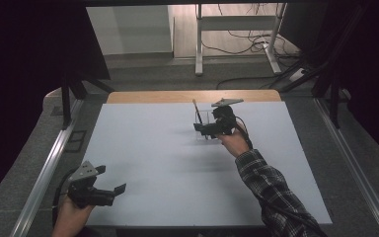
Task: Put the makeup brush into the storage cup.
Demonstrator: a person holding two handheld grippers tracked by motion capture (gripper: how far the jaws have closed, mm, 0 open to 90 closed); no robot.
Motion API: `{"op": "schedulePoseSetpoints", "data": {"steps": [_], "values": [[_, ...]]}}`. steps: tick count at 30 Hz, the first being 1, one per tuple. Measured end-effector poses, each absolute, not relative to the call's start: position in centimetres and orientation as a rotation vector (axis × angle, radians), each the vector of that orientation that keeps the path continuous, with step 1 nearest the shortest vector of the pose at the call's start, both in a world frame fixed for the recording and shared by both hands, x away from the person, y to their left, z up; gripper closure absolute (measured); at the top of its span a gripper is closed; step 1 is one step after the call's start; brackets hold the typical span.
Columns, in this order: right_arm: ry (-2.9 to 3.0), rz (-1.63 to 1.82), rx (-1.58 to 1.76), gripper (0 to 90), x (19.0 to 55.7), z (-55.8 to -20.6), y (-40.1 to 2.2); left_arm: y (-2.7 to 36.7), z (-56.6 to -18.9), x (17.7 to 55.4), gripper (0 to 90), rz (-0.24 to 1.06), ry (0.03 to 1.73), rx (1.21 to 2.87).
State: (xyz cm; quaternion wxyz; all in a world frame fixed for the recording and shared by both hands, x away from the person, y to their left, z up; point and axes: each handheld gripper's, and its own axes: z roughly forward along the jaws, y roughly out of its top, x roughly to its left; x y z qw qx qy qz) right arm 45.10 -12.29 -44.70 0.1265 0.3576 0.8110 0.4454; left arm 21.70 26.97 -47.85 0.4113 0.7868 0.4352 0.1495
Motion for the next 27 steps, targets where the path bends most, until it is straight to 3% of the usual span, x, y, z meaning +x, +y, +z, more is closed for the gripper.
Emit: {"op": "schedulePoseSetpoints", "data": {"steps": [27], "values": [[2.423, 1.219, 0.996, 2.7, 43.2, -45.1, -13.1, 26.9, -47.8, 21.6, 0.0, 0.386, 1.097, 1.98]]}}
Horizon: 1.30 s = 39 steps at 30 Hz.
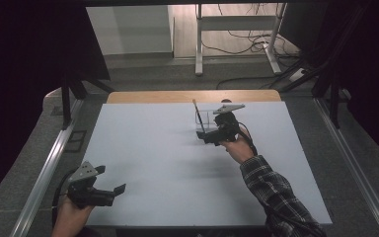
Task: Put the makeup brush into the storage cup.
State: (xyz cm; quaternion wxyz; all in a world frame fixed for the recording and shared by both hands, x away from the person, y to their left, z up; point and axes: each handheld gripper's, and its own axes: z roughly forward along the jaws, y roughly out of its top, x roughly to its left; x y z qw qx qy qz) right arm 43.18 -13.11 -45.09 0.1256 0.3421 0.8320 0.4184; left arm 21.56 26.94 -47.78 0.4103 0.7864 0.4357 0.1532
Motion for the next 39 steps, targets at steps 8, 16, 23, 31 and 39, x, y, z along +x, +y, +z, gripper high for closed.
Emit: {"op": "schedulePoseSetpoints", "data": {"steps": [8, 16, 23, 31, 39], "values": [[2.427, 1.195, 0.973, 3.5, 42.5, -45.0, -13.0, 26.9, -47.8, 21.6, 0.0, 0.386, 1.098, 1.98], [2.42, 1.208, 0.976, 3.5, 42.0, -44.7, -13.4, 26.9, -47.8, 21.6, 0.0, 0.386, 1.099, 1.98], [2.426, 1.188, 0.973, 3.5, 41.4, -44.8, -13.7, 26.9, -47.8, 21.6, 0.0, 0.382, 1.102, 1.976], [2.413, 1.184, 0.962, 2.8, 40.7, -44.5, -13.9, 26.9, -47.8, 21.6, 0.0, 0.379, 1.106, 1.974], [2.416, 1.192, 0.96, 2.3, 39.9, -44.5, -14.1, 26.9, -47.8, 21.6, 0.0, 0.377, 1.107, 1.975]]}}
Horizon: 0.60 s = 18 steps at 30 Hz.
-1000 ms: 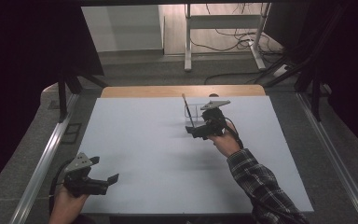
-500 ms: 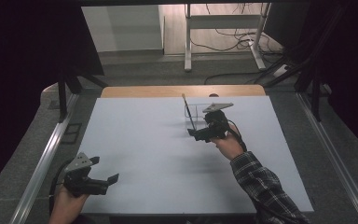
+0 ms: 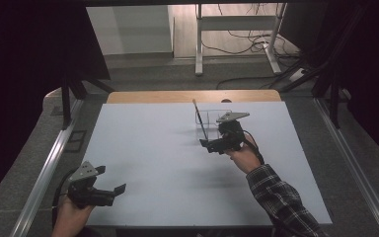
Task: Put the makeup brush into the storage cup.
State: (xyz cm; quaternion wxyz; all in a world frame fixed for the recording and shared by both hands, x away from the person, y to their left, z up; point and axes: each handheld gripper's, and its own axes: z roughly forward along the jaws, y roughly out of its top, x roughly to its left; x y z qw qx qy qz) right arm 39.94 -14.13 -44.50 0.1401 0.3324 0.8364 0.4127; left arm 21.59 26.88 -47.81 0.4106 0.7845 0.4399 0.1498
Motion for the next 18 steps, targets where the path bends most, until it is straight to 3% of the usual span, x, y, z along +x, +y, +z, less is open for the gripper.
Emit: {"op": "schedulePoseSetpoints", "data": {"steps": [18], "values": [[2.441, 1.166, 0.945, 1.7, 38.3, -45.0, -14.4, 26.8, -47.8, 21.6, 0.0, 0.383, 1.112, 1.984]]}}
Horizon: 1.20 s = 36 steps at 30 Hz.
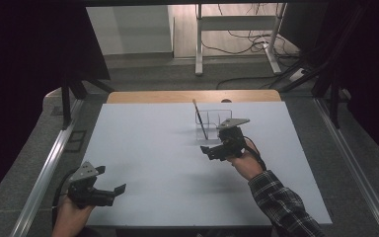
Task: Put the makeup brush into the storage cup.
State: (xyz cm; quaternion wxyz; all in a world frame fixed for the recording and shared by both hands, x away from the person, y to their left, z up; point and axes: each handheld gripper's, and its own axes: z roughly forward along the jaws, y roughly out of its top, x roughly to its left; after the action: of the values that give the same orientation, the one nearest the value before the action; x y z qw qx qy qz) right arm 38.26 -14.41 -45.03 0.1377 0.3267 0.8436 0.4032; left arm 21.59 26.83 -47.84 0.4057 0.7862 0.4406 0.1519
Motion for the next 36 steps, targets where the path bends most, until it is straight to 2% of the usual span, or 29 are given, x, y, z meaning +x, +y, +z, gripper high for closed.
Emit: {"op": "schedulePoseSetpoints", "data": {"steps": [36], "values": [[2.426, 1.183, 0.944, 1.3, 35.7, -44.6, -16.8, 26.7, -47.9, 21.6, 0.0, 0.382, 1.114, 2.002]]}}
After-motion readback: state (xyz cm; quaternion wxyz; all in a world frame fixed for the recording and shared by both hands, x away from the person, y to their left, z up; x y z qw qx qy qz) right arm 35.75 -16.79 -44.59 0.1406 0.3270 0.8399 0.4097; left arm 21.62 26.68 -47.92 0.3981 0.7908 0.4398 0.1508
